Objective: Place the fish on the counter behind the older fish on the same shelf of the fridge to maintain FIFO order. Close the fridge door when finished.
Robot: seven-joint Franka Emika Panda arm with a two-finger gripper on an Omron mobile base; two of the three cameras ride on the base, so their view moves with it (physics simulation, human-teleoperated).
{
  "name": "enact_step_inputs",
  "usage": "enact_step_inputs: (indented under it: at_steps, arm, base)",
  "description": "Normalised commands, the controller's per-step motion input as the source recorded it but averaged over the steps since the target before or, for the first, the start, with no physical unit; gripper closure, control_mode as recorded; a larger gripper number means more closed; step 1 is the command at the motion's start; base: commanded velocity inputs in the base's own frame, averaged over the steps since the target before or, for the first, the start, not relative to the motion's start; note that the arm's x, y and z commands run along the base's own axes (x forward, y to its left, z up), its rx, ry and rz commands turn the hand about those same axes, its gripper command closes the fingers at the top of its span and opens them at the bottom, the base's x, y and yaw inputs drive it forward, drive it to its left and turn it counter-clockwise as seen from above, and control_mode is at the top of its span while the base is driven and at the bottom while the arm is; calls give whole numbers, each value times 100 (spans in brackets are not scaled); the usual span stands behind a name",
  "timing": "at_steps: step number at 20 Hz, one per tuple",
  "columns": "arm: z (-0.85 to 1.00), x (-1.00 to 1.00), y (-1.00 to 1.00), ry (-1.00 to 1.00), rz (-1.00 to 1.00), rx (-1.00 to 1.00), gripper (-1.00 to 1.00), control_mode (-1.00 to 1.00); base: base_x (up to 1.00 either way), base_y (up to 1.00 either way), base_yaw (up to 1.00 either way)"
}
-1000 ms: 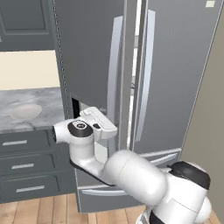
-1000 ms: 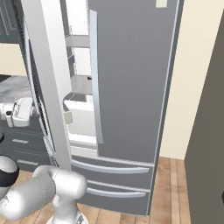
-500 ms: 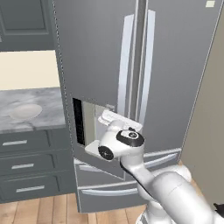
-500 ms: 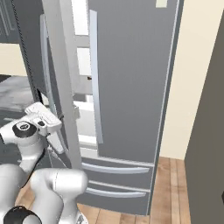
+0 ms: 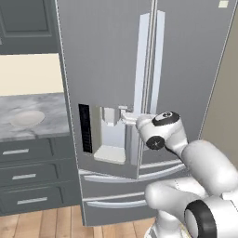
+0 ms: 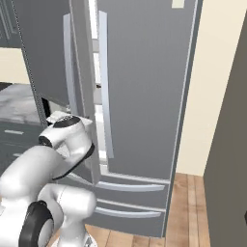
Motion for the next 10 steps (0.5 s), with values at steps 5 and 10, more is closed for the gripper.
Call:
enact_step_inputs:
  at_steps: [5,10]
  arm:
    - [21,37,-1,-2,10,-6,-100,-100]
    - [5,13,1,0,-21,-14,-100,-100]
  base:
    - [0,0,0]
    - [0,0,0]
